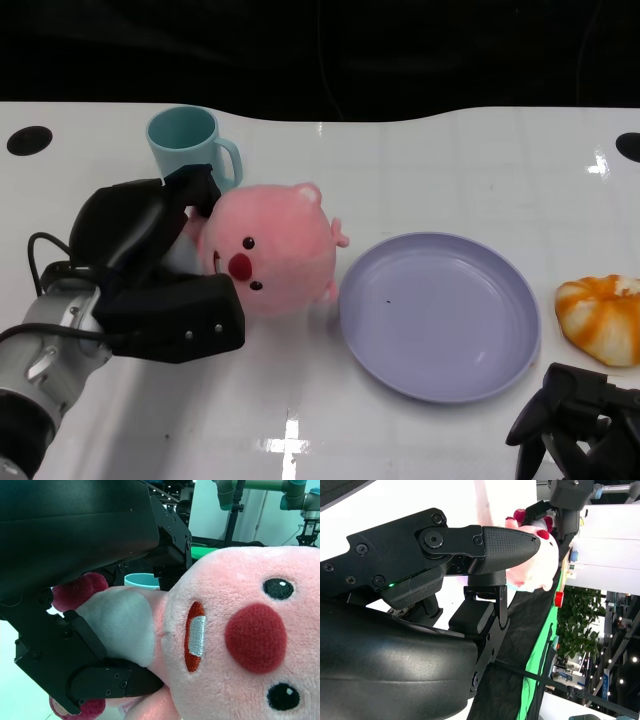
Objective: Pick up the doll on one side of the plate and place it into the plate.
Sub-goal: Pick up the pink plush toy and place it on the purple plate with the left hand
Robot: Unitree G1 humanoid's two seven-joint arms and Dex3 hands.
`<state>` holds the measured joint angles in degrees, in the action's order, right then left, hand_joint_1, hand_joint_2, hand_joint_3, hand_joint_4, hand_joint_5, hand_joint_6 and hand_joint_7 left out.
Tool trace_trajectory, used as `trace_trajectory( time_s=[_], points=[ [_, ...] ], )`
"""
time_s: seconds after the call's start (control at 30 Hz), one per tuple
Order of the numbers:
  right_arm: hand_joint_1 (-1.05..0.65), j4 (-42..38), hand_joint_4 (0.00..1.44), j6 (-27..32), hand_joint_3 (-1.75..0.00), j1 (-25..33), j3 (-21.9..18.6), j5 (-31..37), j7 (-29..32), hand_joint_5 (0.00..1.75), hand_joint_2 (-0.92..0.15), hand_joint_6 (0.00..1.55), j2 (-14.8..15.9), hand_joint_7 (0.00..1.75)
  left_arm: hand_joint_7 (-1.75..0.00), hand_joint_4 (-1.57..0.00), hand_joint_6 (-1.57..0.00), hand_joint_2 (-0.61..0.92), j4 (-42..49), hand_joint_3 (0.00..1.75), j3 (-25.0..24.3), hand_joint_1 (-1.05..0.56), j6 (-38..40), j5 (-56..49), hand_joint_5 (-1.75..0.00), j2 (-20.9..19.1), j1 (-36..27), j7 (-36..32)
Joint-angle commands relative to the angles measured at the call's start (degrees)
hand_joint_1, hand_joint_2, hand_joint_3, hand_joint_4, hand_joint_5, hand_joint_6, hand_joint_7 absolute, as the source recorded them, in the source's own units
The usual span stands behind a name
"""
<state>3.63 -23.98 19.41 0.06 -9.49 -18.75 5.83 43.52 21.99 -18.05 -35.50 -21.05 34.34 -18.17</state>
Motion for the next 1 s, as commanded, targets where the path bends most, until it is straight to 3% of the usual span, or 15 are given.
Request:
trace_trajectory(
  time_s=[0.03, 0.33, 0.67, 1.0],
  points=[
    [-0.76, -0.3, 0.85, -0.7, -0.47, -0.2, -0.5, -0.1, 0.1, 1.54, -0.9, 0.83, 0.3, 1.21, -1.75, -0.91, -0.73, 0.46, -3.1, 1.21, -0.9, -0.14, 0.9, 0.8, -1.75, 0.4, 0.2, 2.3],
    [-0.77, 0.1, 0.86, -0.4, -0.46, -0.2, 0.6, 1.2, 1.0, 1.54, -0.91, 0.82, -0.4, 1.23, -1.75, -0.93, -0.75, 0.45, -4.2, 1.26, -0.7, -0.15, 2.9, 0.8, -1.75, 5.0, 3.6, 6.0],
    [-0.77, -1.3, 0.86, -0.9, -0.45, -1.5, 0.8, 0.9, 0.9, 1.54, -0.91, 0.83, -0.8, 1.23, -1.75, -0.94, -0.77, 0.44, 1.6, 1.3, 0.6, -0.17, 1.8, 0.0, -1.75, 9.9, 8.6, 6.3],
    [-0.77, -1.7, 0.87, -0.8, -0.47, -1.9, 0.8, 1.0, 1.1, 1.53, -0.9, 0.83, -0.9, 1.23, -1.75, -0.96, -0.75, 0.44, 5.1, 1.23, 2.6, -0.19, 3.0, 0.0, -1.75, 15.2, 11.8, 6.3]
  ],
)
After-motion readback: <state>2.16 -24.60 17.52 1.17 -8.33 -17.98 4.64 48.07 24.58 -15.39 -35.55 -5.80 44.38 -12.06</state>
